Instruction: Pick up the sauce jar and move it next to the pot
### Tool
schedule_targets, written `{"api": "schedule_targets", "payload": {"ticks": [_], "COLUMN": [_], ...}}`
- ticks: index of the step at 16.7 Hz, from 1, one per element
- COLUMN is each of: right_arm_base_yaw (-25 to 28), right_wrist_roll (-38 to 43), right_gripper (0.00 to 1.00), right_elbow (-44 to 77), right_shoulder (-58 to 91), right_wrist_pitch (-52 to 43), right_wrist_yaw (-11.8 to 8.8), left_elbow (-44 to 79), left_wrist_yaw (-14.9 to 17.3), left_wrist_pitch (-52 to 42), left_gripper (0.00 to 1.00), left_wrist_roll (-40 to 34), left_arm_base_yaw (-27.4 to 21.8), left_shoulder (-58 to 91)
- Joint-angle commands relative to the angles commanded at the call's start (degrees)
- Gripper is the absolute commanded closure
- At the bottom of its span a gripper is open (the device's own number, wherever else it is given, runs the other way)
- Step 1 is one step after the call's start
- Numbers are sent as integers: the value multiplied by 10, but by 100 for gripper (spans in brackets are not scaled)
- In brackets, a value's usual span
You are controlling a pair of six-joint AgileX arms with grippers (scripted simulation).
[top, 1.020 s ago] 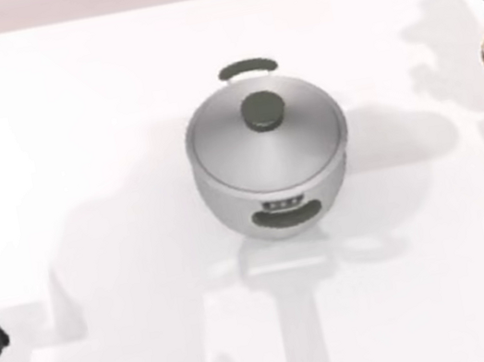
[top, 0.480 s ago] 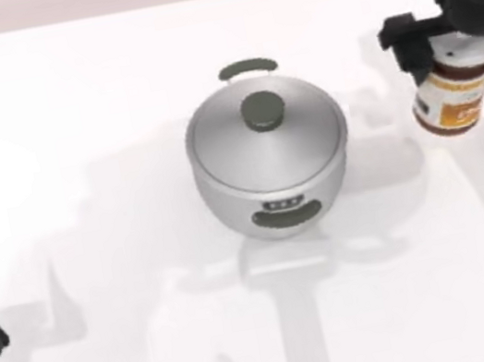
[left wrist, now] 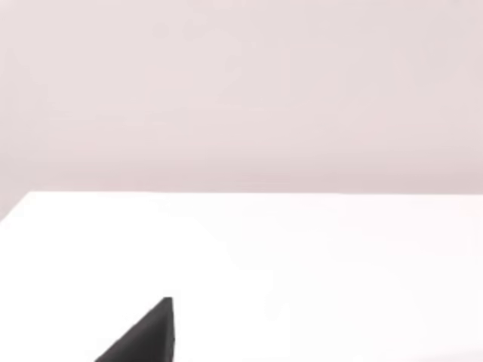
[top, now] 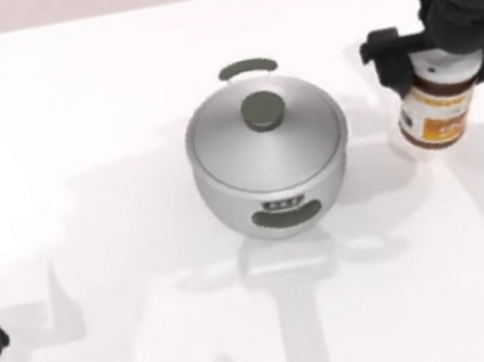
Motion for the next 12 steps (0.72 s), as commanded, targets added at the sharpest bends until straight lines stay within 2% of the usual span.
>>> {"api": "schedule_targets", "payload": {"ticks": [8,12], "right_arm_base_yaw": [2,2], "right_wrist_roll": [-1,-1], "right_gripper": [100,100], "right_elbow": [-62,-67], "right_shoulder": [28,30], "right_wrist_pitch": [94,100], "right_wrist_yaw": [2,2], "left_elbow": [0,0], "left_wrist_yaw": [0,0], "left_wrist_pitch": [0,0], "left_gripper": [0,0], "left_wrist_roll": [0,0], "left_arm_base_yaw": [0,0], "left_shoulder": [0,0]}}
